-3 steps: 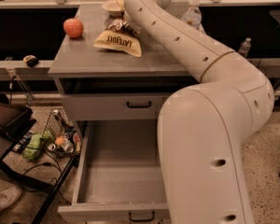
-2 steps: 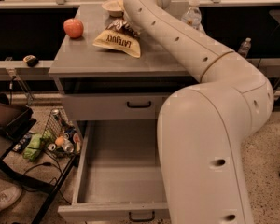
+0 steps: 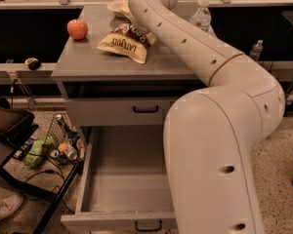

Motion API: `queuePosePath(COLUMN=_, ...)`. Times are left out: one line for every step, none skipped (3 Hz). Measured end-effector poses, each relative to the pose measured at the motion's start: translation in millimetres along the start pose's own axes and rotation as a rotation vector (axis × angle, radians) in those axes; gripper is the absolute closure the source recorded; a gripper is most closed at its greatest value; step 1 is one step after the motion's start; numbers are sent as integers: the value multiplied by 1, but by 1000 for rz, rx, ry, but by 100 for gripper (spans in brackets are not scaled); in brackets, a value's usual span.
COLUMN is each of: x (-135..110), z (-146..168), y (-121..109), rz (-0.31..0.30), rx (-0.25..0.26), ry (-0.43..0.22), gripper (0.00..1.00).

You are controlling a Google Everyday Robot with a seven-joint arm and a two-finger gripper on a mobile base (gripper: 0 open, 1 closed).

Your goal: Pick brown chip bag from middle drawer and place on counter

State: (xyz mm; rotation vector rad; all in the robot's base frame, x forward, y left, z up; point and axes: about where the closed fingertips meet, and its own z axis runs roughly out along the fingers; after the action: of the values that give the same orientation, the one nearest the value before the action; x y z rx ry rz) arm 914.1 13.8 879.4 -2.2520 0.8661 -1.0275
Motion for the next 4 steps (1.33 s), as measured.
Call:
queuePosePath(x=2, z=-3, y=-3, rz=-1, rx=0, ry=0, gripper=0)
queuePosePath(x=24, z=-51, y=-24, rz=-85, rx=-46, ry=66, gripper=0)
queuePosePath(x=54, z=-126, y=-48, rz=-144, rx=-88, ry=160, gripper=19)
queuePosePath(x=75, z=-184, y=-75, rz=-209, rx=-125, ry=227, gripper=19)
